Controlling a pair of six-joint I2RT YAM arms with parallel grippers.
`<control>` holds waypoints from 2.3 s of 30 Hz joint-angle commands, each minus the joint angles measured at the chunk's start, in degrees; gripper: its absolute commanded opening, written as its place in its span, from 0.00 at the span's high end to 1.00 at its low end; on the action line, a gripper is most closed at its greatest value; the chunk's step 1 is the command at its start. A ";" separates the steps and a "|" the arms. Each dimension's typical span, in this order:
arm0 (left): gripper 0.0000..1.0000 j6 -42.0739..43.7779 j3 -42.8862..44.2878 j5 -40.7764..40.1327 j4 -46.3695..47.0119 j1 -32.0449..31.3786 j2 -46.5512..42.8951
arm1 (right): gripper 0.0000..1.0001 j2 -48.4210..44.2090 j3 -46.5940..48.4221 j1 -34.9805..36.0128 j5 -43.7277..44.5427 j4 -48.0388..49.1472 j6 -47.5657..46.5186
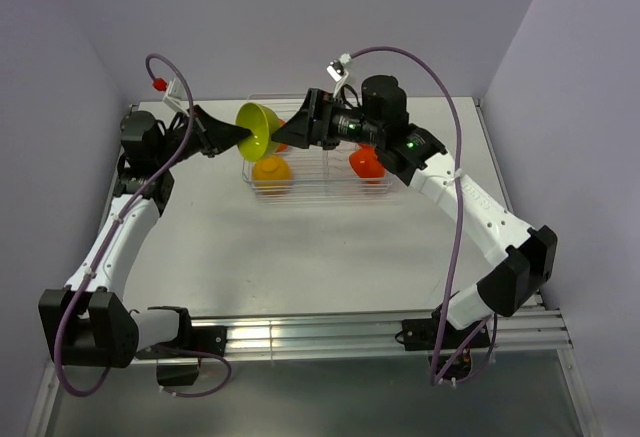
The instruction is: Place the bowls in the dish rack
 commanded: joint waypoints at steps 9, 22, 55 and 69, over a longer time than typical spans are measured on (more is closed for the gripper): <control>1.00 -4.37 -0.10 0.90 6.82 -2.16 -0.17 | 0.00 2.52 5.61 3.64 4.23 -0.68 -0.33; 1.00 -3.84 -0.54 1.43 6.03 -2.60 -0.61 | 0.09 3.31 6.32 4.70 4.23 -0.68 -1.65; 0.36 2.57 2.36 -2.79 -6.18 -2.69 1.24 | 1.00 2.43 8.07 4.52 9.06 -3.40 -8.41; 0.01 7.85 6.49 -4.90 -17.08 3.81 1.42 | 1.00 14.64 20.09 3.64 30.50 -16.23 -26.16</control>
